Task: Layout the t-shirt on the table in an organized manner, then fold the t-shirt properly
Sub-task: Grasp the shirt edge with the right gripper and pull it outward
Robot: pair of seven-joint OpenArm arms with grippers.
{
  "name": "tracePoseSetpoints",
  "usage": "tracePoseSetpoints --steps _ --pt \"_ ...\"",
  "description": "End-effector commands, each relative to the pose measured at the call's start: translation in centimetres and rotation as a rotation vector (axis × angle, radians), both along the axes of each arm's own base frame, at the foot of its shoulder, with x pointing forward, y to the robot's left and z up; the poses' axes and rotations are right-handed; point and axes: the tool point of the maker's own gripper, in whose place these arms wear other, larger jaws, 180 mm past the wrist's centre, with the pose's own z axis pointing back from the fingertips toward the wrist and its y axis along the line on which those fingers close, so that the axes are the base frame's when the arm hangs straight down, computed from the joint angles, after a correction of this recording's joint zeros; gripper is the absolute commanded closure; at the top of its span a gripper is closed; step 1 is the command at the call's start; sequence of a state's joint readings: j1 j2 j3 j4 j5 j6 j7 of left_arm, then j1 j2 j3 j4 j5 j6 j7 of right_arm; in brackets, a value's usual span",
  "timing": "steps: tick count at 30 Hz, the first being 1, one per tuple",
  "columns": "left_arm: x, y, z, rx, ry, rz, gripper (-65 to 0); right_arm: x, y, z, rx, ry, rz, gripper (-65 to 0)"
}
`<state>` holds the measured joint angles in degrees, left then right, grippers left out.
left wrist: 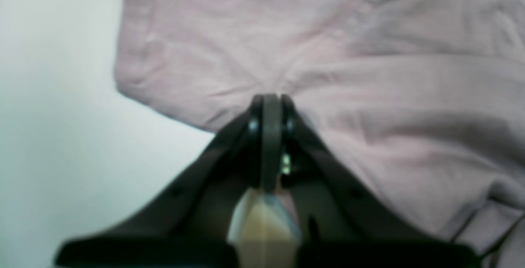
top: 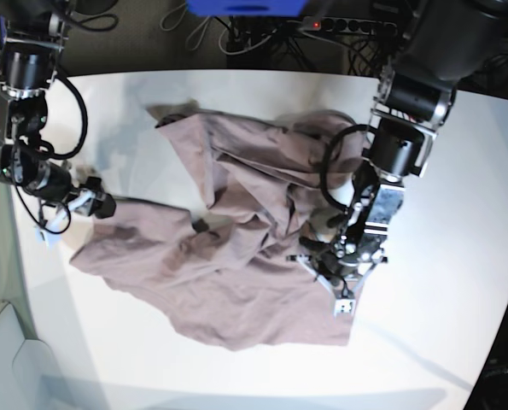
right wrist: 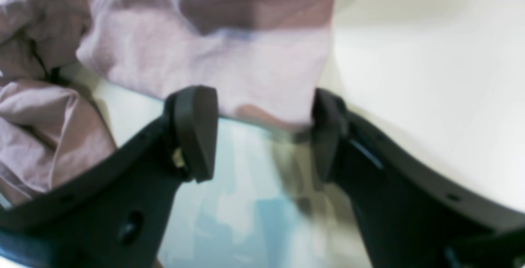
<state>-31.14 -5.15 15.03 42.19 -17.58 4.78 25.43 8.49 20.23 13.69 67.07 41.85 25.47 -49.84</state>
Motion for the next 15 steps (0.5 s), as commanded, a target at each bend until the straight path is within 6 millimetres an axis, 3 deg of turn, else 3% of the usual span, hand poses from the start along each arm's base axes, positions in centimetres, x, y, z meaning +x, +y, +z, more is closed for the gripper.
tracePoseSetpoints --steps 1,3,5,9,13,15 --pt "1.8 0.3 2.3 0.001 -0.067 0.007 -0.2 1.3 -0.7 1.8 -0.007 -0.062 -0.002 -35.7" --pt "1.8 0.5 2.3 0.002 -0.067 0.009 -0.2 1.3 -0.2 1.6 0.002 -0.060 0.001 -34.5" --pt "1.6 0.7 1.8 0.005 -0.055 0.013 -0.2 1.2 -0.1 1.5 0.005 -0.056 0.004 -28.3" --pt "1.2 1.6 0.4 0.019 -0.042 0.031 -0.2 1.0 0.1 1.3 0.010 -0.047 0.006 -1.1" --pt "1.0 2.5 -0.7 0.038 -0.070 0.049 -0.2 0.4 -0.1 1.1 0.001 -0.017 0.019 0.0" --pt "0.7 2.8 -1.3 0.044 -0.058 0.055 -0.2 -0.2 -1.3 1.3 -0.034 0.017 0.040 0.0"
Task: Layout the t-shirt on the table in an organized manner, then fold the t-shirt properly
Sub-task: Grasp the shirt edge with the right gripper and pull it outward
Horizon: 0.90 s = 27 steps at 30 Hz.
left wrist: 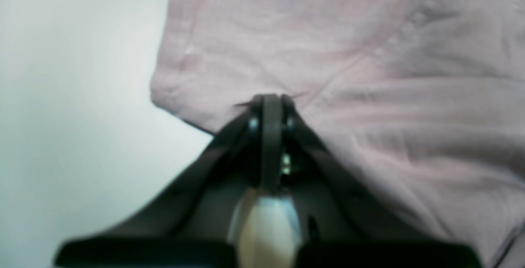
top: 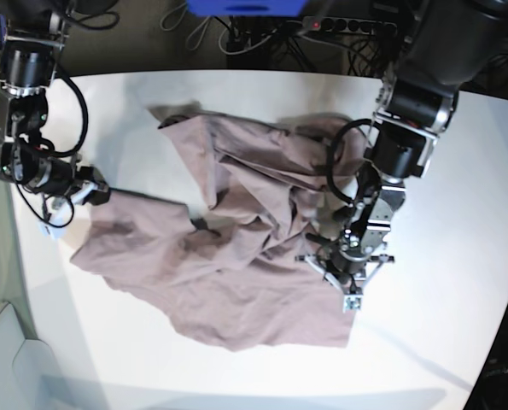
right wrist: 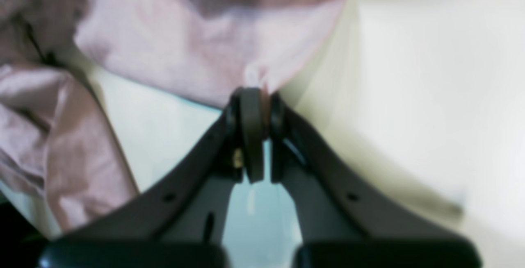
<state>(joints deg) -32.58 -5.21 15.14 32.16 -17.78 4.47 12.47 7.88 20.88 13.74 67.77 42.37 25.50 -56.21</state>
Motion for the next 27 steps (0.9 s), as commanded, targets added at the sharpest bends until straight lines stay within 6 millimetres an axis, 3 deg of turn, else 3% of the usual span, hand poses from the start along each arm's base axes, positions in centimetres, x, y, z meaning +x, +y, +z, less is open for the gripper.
tracePoseSetpoints --steps 1,5,8,12,16,22,27 --pt "0.1 0.6 0.1 0.014 0.029 0.011 -0.2 1.6 -1.6 2.7 -0.041 -0.076 0.010 0.0" --pt "0.1 0.7 0.0 0.014 0.030 0.012 -0.2 1.4 -2.6 5.7 -0.099 -0.120 0.029 0.0" --pt "0.1 0.7 0.0 0.014 0.030 0.012 -0.2 1.2 -4.6 10.0 -0.165 -0.217 -0.011 0.0" --pt "0.1 0.7 -0.1 0.015 0.031 0.012 -0.2 0.0 -7.3 14.8 -0.267 -0.321 -0.069 0.0" --pt "0.1 0.7 0.0 0.014 0.030 0.012 -0.2 -2.4 -10.3 17.6 -0.351 -0.368 -0.156 0.0" --pt "0.2 0.6 0.1 0.014 0.025 0.011 -0.2 -4.8 -13.1 18.4 -0.400 -0.373 -0.247 0.0" --pt "1.2 0.6 1.3 0.004 0.003 0.017 -0.2 -4.9 -14.2 15.7 -0.329 -0.302 -0.287 0.0"
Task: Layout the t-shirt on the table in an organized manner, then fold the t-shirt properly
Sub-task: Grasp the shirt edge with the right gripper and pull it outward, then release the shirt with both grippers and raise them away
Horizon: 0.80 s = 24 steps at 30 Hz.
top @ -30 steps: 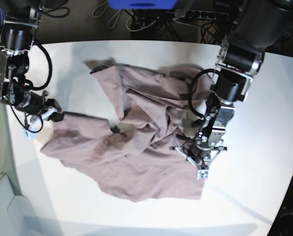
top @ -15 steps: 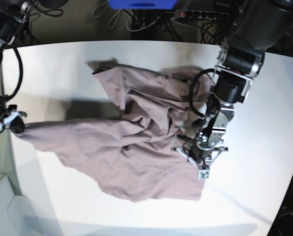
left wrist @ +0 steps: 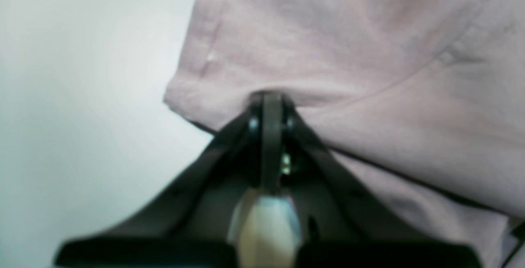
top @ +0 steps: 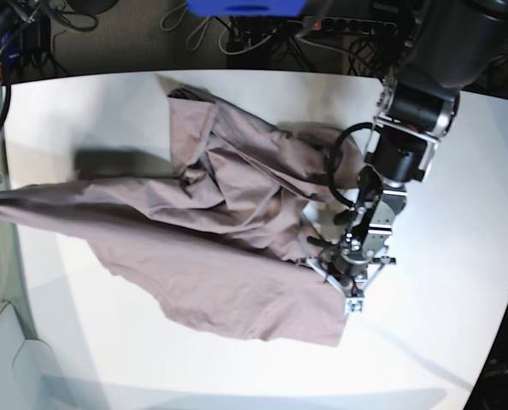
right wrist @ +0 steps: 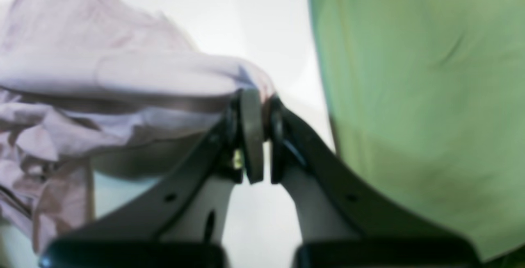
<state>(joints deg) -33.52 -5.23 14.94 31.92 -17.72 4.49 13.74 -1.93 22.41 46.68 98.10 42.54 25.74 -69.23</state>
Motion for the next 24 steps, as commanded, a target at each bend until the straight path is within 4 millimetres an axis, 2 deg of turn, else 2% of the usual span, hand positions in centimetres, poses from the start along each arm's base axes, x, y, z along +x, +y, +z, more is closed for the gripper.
tracePoseSetpoints --steps 1,4,6,10,13,16,19,22,24 --pt "1.4 0.2 1.9 -0.001 -0.031 0.007 -0.2 1.3 -0.8 1.7 -0.024 -0.054 0.005 0.0" --pt "2.8 -1.1 5.0 -0.022 -0.110 -0.019 -0.2 2.1 -1.5 0.2 0.025 -0.013 -0.001 -0.2" --pt "3.0 -2.1 6.6 -0.039 -0.122 -0.042 -0.2 2.6 -1.7 -0.5 0.039 0.017 0.012 -1.7" --pt "2.4 -4.9 10.3 -0.083 -0.171 -0.107 -0.2 2.7 -1.9 -1.3 0.042 0.054 0.025 -6.8" --pt "0.3 -6.8 11.4 -0.113 -0.168 -0.153 -0.2 2.6 -2.1 -1.2 0.039 0.059 0.023 -12.9" --pt "-1.9 -7.6 10.5 -0.121 -0.108 -0.179 -0.2 2.1 -2.2 -1.5 0.040 0.067 0.018 -19.5" --pt "-3.8 -7.9 8.5 -0.129 -0.056 -0.184 -0.2 1.5 -3.1 -0.2 0.015 0.032 -0.012 -24.4" --pt "-4.8 -7.1 6.9 -0.128 -0.020 -0.164 -0.2 0.9 -3.0 1.2 -0.039 0.009 -0.004 -26.9" --pt "-5.0 -5.8 6.1 -0.133 0.000 -0.128 -0.2 0.8 -1.7 1.9 -0.068 -0.009 0.023 -27.7"
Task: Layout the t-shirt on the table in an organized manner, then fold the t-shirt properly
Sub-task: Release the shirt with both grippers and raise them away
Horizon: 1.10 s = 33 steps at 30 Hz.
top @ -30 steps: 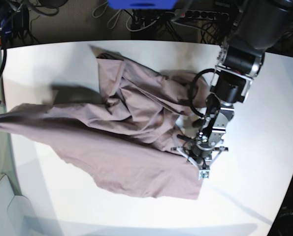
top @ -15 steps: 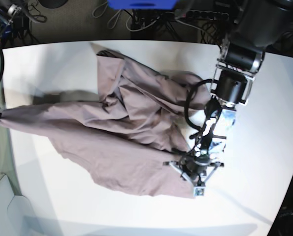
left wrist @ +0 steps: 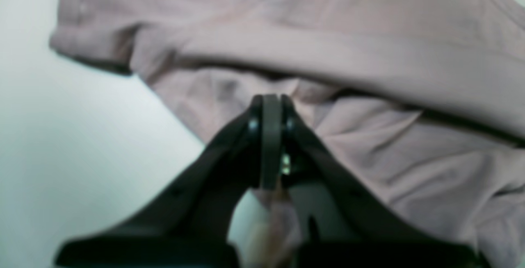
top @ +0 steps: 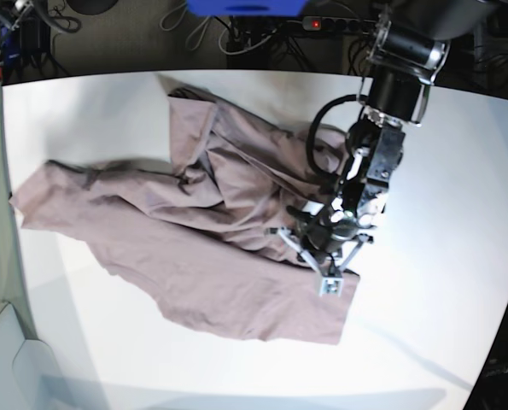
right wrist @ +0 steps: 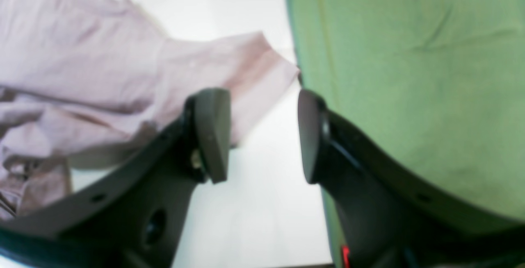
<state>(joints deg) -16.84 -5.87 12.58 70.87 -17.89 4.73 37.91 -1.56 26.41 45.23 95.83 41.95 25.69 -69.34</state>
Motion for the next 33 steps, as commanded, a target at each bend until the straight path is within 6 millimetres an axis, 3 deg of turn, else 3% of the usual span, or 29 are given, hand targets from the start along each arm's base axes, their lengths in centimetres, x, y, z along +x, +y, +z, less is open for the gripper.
tracePoseSetpoints --steps 1,4,8,11,17,20,26,30,33 --pt "1.6 0.9 1.6 -0.002 -0.054 0.029 -0.2 0.4 0.4 1.6 -0.028 -0.051 0.023 -27.9" --pt "2.3 2.1 0.3 0.012 -0.054 0.063 -0.2 -0.5 2.8 1.1 -0.030 -0.052 0.057 -28.4" --pt "3.1 3.8 -2.3 0.046 -0.033 0.103 -0.2 -1.2 7.8 -1.1 0.046 -0.042 0.110 -28.5" --pt "4.5 5.1 -2.8 0.067 -0.037 0.132 -0.2 -1.6 12.3 -3.1 0.126 -0.016 0.175 -28.4" --pt "6.4 5.8 -1.4 0.071 -0.060 0.150 -0.2 -2.3 19.9 -5.8 0.256 0.044 0.312 -28.5" --pt "7.5 4.8 1.9 0.047 -0.135 0.129 -0.2 -2.3 22.5 -6.2 0.302 0.050 0.352 -28.5" --pt "4.4 4.5 6.2 -0.059 -0.148 0.101 -0.2 -2.0 25.1 -7.2 0.363 0.065 0.389 -33.0" --pt "1.2 8.0 8.0 -0.076 -0.163 0.120 -0.2 -1.8 26.3 -8.6 0.409 0.104 0.408 -33.3" --pt "-2.0 12.1 7.4 -0.026 -0.129 0.152 -0.2 -2.0 27.2 -9.7 0.440 0.139 0.423 -33.2"
